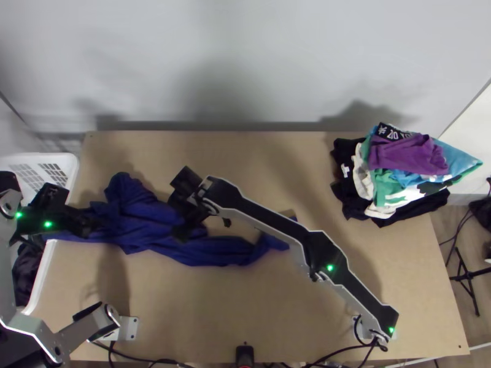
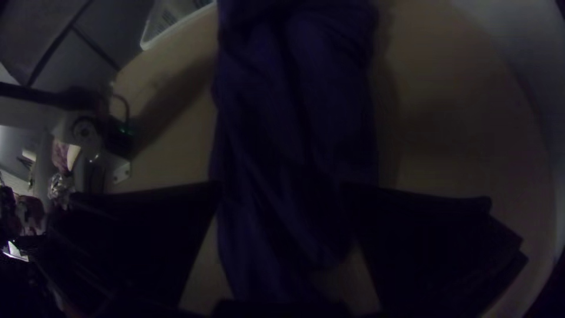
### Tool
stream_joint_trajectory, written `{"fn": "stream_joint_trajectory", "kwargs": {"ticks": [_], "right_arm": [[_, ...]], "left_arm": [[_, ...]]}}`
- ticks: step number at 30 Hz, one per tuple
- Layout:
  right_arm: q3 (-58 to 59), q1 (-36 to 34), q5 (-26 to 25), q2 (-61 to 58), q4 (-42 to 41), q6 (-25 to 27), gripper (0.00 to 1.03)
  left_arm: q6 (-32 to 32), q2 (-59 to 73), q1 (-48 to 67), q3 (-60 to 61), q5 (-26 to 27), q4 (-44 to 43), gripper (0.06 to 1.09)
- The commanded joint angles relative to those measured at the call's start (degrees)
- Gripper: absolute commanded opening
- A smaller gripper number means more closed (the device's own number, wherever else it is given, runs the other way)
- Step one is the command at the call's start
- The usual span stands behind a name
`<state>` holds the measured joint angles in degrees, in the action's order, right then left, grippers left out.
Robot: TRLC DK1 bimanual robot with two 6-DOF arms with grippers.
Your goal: Fold the t-shirt
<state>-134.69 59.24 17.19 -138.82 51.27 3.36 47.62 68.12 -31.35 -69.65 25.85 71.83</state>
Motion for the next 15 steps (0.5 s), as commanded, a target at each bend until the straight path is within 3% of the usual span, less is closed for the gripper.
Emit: {"fn": "stream_joint_trajectory", "kwargs": {"ticks": [1,10,13,15], "right_arm": [[0.13,-0.27,-0.05,-2.77,-6.88,-0.1,0.92],[0.13,-0.36,-0.05,-5.67,-14.44,0.95,0.69],[0.13,-0.53,-0.14,-6.81,-18.75,0.86,0.55],[-0.04,-0.44,-0.14,-7.25,-19.98,0.78,0.54]], "left_arm": [[-0.68,-2.37,0.15,1.97,0.43,-0.64,1.03],[-0.95,-4.13,0.24,4.17,0.43,-1.08,1.04],[-1.12,-4.84,0.15,4.43,0.43,-1.17,1.04],[-1.3,-5.28,0.15,4.78,0.43,-1.17,1.04]]}}
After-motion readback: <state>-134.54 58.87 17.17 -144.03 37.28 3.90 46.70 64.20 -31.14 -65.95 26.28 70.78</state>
